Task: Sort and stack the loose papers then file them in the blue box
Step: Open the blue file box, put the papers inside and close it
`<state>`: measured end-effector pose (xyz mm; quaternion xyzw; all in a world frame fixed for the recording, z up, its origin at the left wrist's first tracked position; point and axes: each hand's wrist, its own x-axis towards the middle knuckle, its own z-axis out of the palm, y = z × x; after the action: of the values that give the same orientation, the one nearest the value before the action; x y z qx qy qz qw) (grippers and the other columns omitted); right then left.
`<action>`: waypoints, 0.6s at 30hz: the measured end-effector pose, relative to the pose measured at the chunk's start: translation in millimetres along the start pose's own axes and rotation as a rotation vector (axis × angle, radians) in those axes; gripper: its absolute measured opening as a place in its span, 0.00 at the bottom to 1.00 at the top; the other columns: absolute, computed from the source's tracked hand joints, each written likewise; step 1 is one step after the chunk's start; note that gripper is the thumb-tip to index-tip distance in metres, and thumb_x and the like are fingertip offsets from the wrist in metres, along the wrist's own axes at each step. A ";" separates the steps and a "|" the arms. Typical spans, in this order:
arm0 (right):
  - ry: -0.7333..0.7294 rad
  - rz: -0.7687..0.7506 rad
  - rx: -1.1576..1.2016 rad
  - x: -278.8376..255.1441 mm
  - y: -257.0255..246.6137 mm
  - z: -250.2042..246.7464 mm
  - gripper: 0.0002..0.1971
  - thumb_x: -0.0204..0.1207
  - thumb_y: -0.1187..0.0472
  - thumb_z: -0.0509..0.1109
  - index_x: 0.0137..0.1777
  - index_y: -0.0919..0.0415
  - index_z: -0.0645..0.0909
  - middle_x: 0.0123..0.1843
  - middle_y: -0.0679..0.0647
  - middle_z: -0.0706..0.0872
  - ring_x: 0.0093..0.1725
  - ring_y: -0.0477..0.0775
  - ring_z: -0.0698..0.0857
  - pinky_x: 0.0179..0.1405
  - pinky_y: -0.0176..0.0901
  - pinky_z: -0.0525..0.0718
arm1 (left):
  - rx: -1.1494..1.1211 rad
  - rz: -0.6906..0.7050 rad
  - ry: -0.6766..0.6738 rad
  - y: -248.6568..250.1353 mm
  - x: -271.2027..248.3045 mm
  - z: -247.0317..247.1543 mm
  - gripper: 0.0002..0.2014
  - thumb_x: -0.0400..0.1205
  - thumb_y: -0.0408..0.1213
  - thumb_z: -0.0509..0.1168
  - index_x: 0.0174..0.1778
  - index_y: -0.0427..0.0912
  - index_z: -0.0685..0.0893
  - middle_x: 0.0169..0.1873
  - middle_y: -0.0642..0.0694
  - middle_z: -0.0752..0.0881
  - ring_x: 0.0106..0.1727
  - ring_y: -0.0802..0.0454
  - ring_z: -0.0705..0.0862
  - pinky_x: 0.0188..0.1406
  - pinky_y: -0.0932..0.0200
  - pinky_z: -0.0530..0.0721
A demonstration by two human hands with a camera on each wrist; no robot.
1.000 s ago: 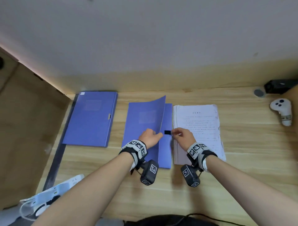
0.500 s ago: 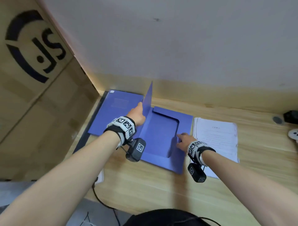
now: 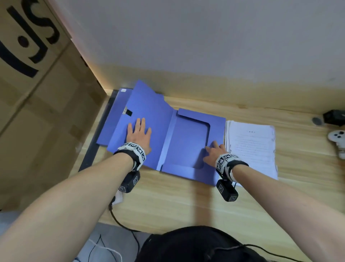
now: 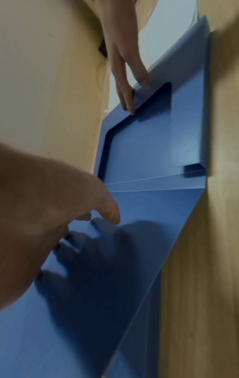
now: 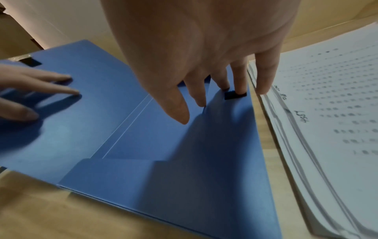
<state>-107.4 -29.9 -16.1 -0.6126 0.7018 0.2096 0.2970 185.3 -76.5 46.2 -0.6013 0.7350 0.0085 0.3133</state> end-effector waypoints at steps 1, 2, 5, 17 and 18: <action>0.001 0.007 0.018 0.2 1.9 1.2 0.31 0.71 0.51 0.60 0.77 0.49 0.66 0.78 0.56 0.58 0.77 0.67 0.59 0.68 0.64 0.74 | -0.023 0.009 -0.027 4.0 1.6 6.9 0.40 0.81 0.53 0.62 0.86 0.51 0.50 0.85 0.38 0.34 0.86 0.38 0.34 0.83 0.34 0.45; 0.008 0.014 0.038 0.9 3.9 3.2 0.31 0.70 0.51 0.61 0.77 0.49 0.66 0.79 0.56 0.57 0.77 0.67 0.59 0.69 0.64 0.73 | -0.042 0.015 -0.044 8.1 3.0 14.0 0.39 0.81 0.52 0.61 0.86 0.51 0.51 0.85 0.38 0.34 0.86 0.39 0.35 0.83 0.34 0.45; 0.039 0.019 0.099 1.9 8.1 5.7 0.32 0.71 0.52 0.62 0.78 0.48 0.66 0.79 0.55 0.58 0.77 0.66 0.59 0.71 0.64 0.72 | -0.070 0.018 -0.072 17.5 5.5 30.9 0.37 0.81 0.50 0.60 0.86 0.49 0.53 0.86 0.39 0.37 0.87 0.40 0.38 0.82 0.34 0.48; 0.334 0.069 0.642 -5.2 68.4 -5.3 0.19 0.77 0.59 0.66 0.68 0.59 0.81 0.69 0.60 0.81 0.65 0.62 0.82 0.63 0.49 0.78 | -0.369 0.132 -0.015 95.1 14.8 -17.1 0.24 0.80 0.41 0.59 0.74 0.41 0.70 0.77 0.38 0.68 0.78 0.38 0.66 0.74 0.38 0.65; 0.339 0.101 0.678 -7.1 83.5 -4.1 0.19 0.77 0.58 0.66 0.68 0.58 0.81 0.70 0.59 0.81 0.66 0.61 0.82 0.64 0.49 0.78 | -0.409 0.166 -0.006 110.3 13.8 -26.0 0.23 0.81 0.40 0.58 0.74 0.40 0.70 0.74 0.38 0.71 0.76 0.38 0.69 0.72 0.39 0.68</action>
<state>-189.7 -13.8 -14.1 -0.4703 0.7998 -0.1244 0.3517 74.4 -68.2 20.4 -0.5897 0.7641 0.1848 0.1851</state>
